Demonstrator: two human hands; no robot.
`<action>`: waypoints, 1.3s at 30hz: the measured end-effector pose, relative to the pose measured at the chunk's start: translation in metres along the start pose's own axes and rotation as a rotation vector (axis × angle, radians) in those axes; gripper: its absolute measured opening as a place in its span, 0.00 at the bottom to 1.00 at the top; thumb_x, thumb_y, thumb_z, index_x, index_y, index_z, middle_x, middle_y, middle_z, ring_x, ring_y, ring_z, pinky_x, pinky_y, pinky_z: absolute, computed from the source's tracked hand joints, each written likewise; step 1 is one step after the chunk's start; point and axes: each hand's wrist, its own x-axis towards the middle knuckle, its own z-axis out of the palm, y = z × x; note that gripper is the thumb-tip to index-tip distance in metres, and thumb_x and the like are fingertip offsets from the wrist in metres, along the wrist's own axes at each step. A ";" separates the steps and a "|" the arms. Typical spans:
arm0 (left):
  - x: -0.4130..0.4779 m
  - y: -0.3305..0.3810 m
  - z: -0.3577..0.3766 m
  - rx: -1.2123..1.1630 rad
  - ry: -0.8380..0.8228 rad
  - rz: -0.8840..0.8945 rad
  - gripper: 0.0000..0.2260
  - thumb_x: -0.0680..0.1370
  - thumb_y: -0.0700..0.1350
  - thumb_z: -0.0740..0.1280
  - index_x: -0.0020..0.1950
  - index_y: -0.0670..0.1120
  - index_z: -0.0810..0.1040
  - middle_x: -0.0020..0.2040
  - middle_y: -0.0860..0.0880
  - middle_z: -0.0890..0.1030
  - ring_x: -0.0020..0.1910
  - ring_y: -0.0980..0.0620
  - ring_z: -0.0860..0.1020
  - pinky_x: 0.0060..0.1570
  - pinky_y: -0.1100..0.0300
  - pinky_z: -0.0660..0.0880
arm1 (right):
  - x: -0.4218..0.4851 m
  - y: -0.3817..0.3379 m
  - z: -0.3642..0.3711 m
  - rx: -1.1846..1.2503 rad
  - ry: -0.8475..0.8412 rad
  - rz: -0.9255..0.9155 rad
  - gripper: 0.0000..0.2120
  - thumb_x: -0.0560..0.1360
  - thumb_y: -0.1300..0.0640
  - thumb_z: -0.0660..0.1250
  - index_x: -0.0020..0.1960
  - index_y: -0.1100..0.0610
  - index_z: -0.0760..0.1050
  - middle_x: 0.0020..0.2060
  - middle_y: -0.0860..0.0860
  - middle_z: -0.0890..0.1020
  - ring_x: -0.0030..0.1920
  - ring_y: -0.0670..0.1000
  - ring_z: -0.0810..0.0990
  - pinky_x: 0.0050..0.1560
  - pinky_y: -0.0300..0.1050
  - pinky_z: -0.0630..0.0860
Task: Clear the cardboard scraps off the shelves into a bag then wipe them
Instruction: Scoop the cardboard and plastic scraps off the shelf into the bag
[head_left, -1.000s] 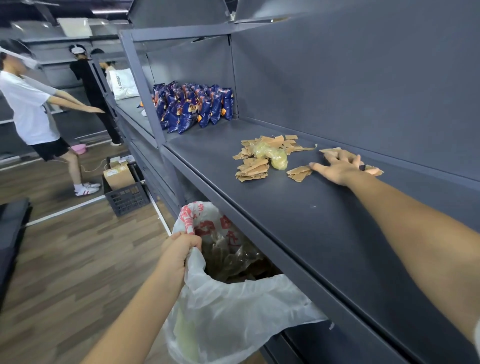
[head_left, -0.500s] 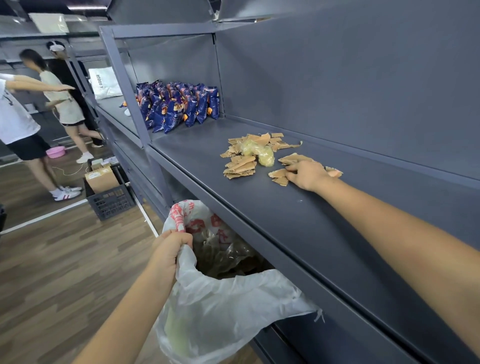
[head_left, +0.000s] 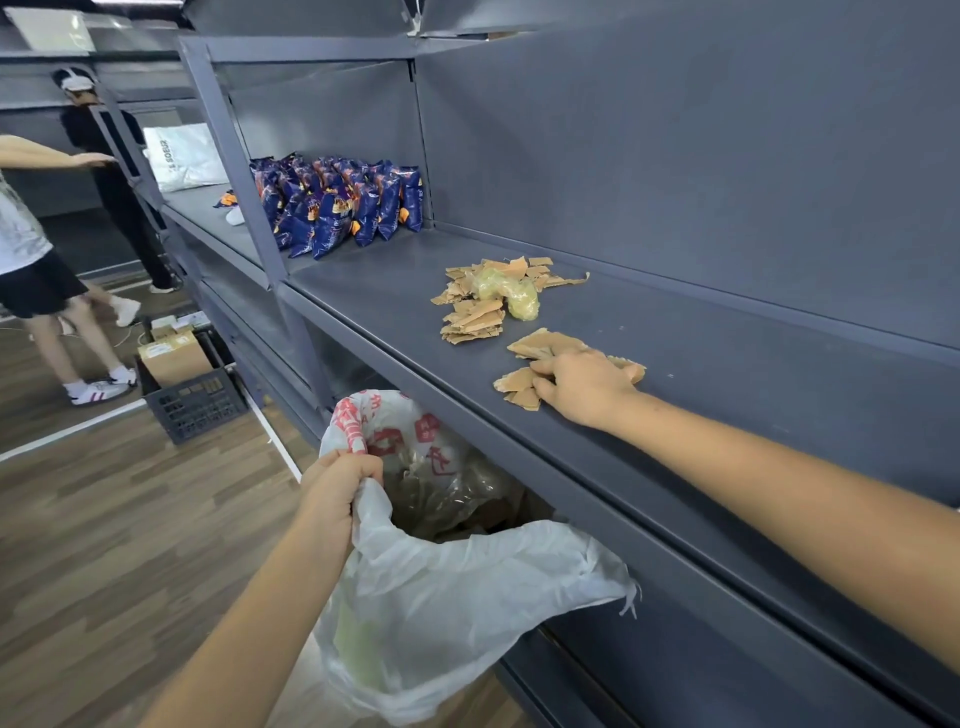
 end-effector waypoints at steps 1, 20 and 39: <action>0.000 0.000 0.000 0.016 -0.003 -0.001 0.08 0.69 0.30 0.61 0.39 0.42 0.72 0.39 0.42 0.72 0.35 0.48 0.71 0.30 0.58 0.70 | -0.004 -0.005 0.000 -0.008 0.002 -0.006 0.15 0.80 0.52 0.52 0.58 0.51 0.77 0.59 0.52 0.76 0.61 0.59 0.72 0.50 0.51 0.68; 0.006 -0.001 -0.008 0.092 0.023 0.005 0.08 0.71 0.30 0.60 0.36 0.42 0.68 0.39 0.39 0.72 0.33 0.50 0.67 0.29 0.60 0.67 | -0.052 -0.090 0.025 -0.376 -0.062 -0.314 0.18 0.75 0.66 0.63 0.63 0.54 0.74 0.71 0.52 0.63 0.74 0.61 0.54 0.61 0.61 0.64; 0.008 -0.004 -0.038 0.010 0.000 0.006 0.08 0.67 0.28 0.59 0.40 0.38 0.72 0.34 0.43 0.69 0.32 0.47 0.69 0.32 0.60 0.68 | -0.063 -0.109 0.036 0.059 -0.148 -0.514 0.14 0.79 0.54 0.59 0.61 0.54 0.76 0.53 0.52 0.81 0.51 0.54 0.78 0.47 0.49 0.78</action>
